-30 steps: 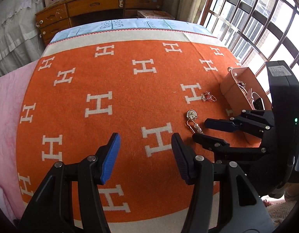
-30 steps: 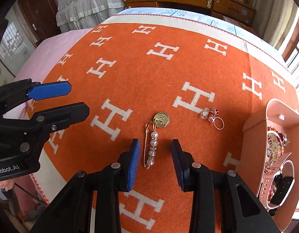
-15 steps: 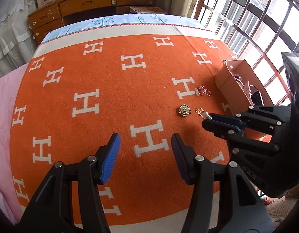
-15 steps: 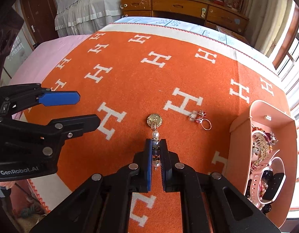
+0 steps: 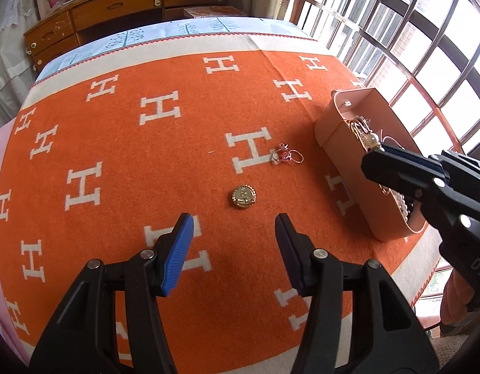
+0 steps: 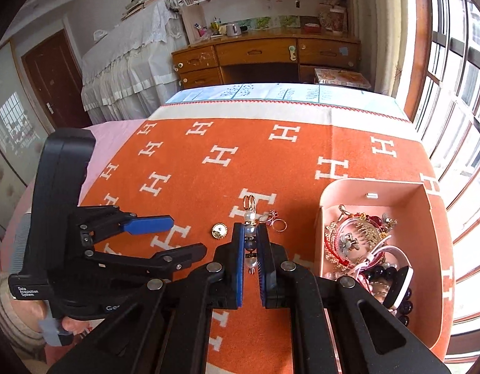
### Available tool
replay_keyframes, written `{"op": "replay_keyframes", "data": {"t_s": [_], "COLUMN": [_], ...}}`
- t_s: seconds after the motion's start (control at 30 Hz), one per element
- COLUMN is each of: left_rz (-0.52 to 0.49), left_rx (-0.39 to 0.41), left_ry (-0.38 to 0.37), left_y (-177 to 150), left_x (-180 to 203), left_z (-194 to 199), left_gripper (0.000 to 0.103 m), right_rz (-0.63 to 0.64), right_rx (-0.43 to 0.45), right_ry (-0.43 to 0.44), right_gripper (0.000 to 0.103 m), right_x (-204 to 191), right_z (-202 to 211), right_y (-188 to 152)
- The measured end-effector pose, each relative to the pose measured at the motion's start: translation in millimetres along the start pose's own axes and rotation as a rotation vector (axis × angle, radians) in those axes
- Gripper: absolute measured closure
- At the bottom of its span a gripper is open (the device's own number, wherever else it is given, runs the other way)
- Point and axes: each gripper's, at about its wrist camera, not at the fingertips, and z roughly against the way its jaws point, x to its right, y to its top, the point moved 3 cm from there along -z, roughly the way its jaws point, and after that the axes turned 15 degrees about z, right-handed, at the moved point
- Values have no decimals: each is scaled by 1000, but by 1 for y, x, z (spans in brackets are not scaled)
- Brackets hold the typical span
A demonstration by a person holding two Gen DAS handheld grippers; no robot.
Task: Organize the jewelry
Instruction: 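Grasp the gold coin pendant with the left tool while the right tool holds the pin, then carry the coin pendant with the left tool while the right tool carries the pin to the tray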
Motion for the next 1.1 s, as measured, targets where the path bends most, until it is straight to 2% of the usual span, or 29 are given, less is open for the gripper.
{"op": "replay_keyframes", "data": {"t_s": [0.3, 0.47, 0.63, 0.7, 0.73, 1.1], "left_rz": [-17, -3, -9, -5, -5, -31], "left_rx": [47, 18, 36, 43, 46, 67], "left_ry": [75, 105, 128, 133, 135, 167], "left_y": [7, 8, 8, 9, 9, 4], "left_x": [22, 26, 31, 31, 30, 40], "left_z": [-21, -35, -37, -37, -37, -21], "left_gripper": [53, 68, 75, 85, 86, 87], "right_rz": [-75, -108, -141, -153, -159, -209], "right_rx": [32, 50, 58, 59, 59, 85], "right_ry": [6, 7, 11, 16, 17, 4], "right_gripper": [96, 96, 96, 96, 96, 96], "right_x": [27, 39, 51, 55, 56, 78], "right_z": [17, 23, 26, 26, 26, 41], "right_y": [-22, -32, -42, -47, -48, -63]}}
